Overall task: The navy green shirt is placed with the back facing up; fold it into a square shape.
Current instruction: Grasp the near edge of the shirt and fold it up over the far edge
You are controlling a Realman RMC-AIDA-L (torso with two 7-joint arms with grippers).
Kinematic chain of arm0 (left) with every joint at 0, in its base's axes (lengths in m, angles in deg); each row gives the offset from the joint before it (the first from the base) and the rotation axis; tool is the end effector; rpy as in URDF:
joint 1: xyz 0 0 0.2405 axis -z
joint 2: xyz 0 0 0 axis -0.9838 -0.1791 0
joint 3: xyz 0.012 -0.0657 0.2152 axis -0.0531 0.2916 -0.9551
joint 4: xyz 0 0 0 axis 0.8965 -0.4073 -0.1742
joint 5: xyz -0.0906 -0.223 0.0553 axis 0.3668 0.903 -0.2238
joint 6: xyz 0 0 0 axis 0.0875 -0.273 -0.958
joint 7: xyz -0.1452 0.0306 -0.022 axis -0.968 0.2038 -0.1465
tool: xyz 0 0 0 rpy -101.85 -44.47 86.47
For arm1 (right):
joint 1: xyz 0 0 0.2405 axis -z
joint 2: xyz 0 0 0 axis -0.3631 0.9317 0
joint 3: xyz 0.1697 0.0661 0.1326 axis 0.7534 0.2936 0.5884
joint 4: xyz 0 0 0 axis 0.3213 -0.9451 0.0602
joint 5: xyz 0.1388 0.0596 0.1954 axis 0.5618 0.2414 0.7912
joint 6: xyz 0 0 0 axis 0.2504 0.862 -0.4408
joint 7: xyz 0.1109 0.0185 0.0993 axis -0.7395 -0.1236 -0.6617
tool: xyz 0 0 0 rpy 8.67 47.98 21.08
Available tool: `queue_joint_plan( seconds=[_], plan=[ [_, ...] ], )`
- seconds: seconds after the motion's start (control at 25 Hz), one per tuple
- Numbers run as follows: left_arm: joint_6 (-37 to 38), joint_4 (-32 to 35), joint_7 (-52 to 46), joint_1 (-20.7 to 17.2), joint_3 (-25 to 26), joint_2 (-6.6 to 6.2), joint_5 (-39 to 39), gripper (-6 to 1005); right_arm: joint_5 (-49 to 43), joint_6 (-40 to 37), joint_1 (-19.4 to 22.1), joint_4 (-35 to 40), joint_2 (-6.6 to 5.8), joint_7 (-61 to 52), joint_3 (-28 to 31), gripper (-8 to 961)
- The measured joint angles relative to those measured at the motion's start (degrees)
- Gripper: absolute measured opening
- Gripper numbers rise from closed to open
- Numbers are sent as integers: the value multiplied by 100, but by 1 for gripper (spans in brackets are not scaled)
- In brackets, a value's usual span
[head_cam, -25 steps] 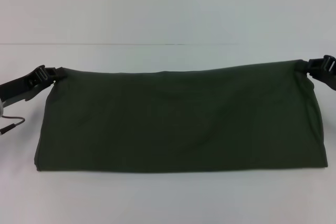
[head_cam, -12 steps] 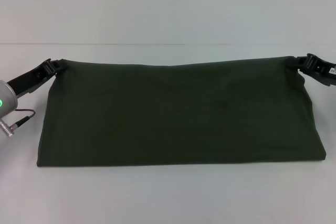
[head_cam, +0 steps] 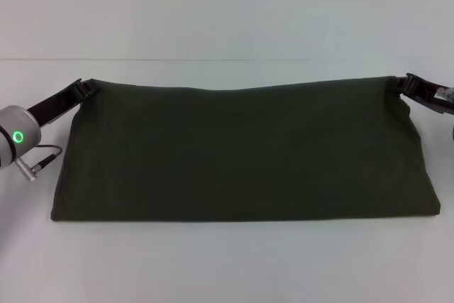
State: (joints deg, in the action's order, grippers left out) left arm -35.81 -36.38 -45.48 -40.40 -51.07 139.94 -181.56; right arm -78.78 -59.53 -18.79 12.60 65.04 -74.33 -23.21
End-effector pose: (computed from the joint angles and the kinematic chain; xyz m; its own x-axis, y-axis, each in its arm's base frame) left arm -0.3197 0.4263 0.0137 0.0901 0.4974 0.8629 0.9958 -0.0302 -0.0866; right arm 0.3093 0.4433 0.0290 0.1801 -0.6023 -0.7777 -0.9814 -0.0564 -0.1836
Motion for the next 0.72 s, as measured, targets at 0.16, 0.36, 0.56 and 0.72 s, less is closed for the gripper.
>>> queue_joint_plan(
  seconds=[0.16, 0.36, 0.56, 0.72],
  plan=[
    [-83, -9, 179, 8, -2, 80, 213, 39, 0, 173, -56, -13, 18, 2, -78, 61],
    [-140, -56, 272, 19, -3, 113, 284, 65, -1, 343, -116, -38, 53, 5, -139, 62],
    [-267, -283, 687, 29, 0, 117, 660, 99, -1, 553, -182, -133, 69, 5, -150, 64],
    [-412, -466, 1019, 18, 33, 121, 1158, 125, 0, 871, -228, -180, 76, 13, -268, 65]
  ],
)
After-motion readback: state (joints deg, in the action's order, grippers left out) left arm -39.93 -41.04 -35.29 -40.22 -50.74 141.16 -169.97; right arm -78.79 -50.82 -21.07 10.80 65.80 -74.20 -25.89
